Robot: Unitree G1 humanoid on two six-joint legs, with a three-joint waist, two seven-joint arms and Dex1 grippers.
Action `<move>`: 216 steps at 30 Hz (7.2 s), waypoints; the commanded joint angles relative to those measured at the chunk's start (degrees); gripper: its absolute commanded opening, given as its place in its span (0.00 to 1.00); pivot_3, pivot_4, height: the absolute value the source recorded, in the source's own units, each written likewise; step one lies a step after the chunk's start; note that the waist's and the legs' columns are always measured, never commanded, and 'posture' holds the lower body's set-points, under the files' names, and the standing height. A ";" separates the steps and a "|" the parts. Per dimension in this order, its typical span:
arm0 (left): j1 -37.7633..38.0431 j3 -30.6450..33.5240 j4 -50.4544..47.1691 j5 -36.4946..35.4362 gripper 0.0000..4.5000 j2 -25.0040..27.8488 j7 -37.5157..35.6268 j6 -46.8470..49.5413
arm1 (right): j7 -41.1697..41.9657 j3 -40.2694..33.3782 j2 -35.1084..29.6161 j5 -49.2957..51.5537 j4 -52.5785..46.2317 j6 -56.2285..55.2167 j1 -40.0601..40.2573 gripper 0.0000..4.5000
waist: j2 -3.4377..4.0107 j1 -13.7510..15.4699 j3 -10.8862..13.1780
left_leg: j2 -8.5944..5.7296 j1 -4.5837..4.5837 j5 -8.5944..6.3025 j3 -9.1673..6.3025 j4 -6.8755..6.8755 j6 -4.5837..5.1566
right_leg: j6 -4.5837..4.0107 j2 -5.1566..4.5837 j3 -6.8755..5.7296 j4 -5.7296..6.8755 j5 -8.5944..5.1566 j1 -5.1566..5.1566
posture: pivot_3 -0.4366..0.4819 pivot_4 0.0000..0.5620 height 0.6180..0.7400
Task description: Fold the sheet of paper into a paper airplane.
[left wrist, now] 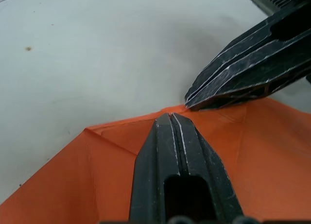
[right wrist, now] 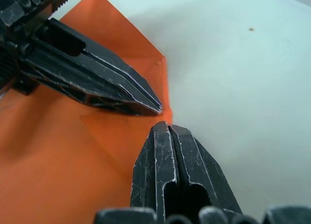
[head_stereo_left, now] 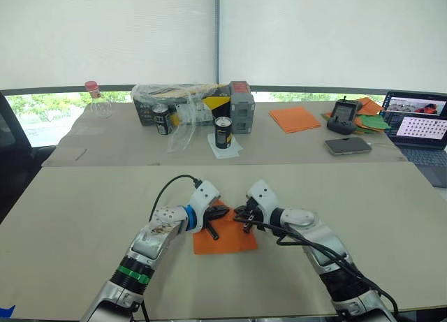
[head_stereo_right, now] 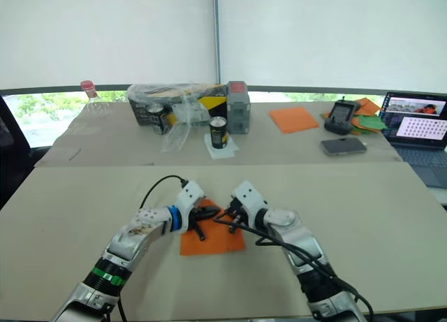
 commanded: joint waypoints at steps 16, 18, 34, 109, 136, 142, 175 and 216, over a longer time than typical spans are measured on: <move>0.36 -0.45 3.34 1.24 0.00 0.35 -0.08 0.02 | -0.56 -2.68 -8.97 1.80 -7.38 3.86 14.39 0.01 | 0.00 0.32 -0.02 | 0.00 0.43 -0.03 -0.12 0.00 0.05 | 0.02 0.01 -0.14 -0.40 -0.01 0.80 | 0.48 0.27 1.00; 0.28 -0.46 3.50 1.22 0.00 0.32 -0.13 -0.07 | -0.74 -3.73 -9.40 2.51 -7.78 4.32 14.96 0.01 | 0.00 0.35 -0.02 | 0.00 0.50 -0.05 -0.13 0.00 0.08 | 0.04 0.00 -0.16 -0.42 -0.02 0.89 | 0.48 0.27 1.00; 0.63 -0.39 3.24 1.48 0.00 0.48 -0.41 -0.27 | -0.76 1.15 -6.04 0.77 -5.83 -6.09 4.11 0.01 | 0.01 0.18 0.00 | 0.02 0.41 -0.05 -0.15 0.00 0.08 | 0.04 0.04 -0.15 -0.43 -0.03 0.77 | 0.48 0.27 1.00; 8.10 0.14 -12.99 -0.06 0.01 7.27 2.81 -7.80 | 3.29 4.46 -2.80 -1.25 -0.75 4.79 -2.16 0.00 | -0.03 0.10 0.03 | -0.08 -0.98 -0.13 -0.18 -0.18 -0.47 | -0.08 -0.06 0.09 -0.27 0.03 -1.06 | 0.48 0.27 1.00; 8.60 -2.41 -5.78 15.57 0.01 9.42 5.01 -22.51 | 0.91 2.73 -0.89 1.16 -2.32 3.35 -2.15 0.00 | -0.03 0.18 0.03 | -0.12 -0.69 0.05 -0.15 0.01 -0.38 | -0.08 0.05 0.06 0.35 0.04 -0.93 | 0.48 0.27 1.00; 8.62 -2.98 -5.81 16.86 0.01 10.22 4.57 -21.34 | -0.57 1.26 1.41 0.92 0.76 -3.30 -3.84 0.00 | -0.03 0.08 0.03 | -0.11 -0.66 0.05 -0.14 0.01 -0.38 | -0.08 0.07 0.07 0.40 0.04 -0.94 | 0.48 0.27 1.00; 8.40 0.25 -10.09 17.32 0.01 10.03 4.79 -14.72 | -1.45 3.43 3.85 -1.73 11.90 -6.88 -4.10 0.00 | -0.03 -0.12 0.03 | -0.10 -0.53 0.07 -0.13 0.04 -0.40 | -0.08 0.09 0.08 0.62 0.04 -0.92 | 0.48 0.27 1.00; 8.26 9.68 -8.35 -0.45 0.00 0.76 9.38 -2.02 | -4.92 1.32 7.42 -1.43 13.81 -7.84 -5.43 0.00 | -0.07 -0.24 -0.02 | -0.10 -0.54 0.10 -0.15 0.05 -0.47 | -0.09 0.05 0.10 0.64 0.04 -0.95 | 0.48 0.27 1.00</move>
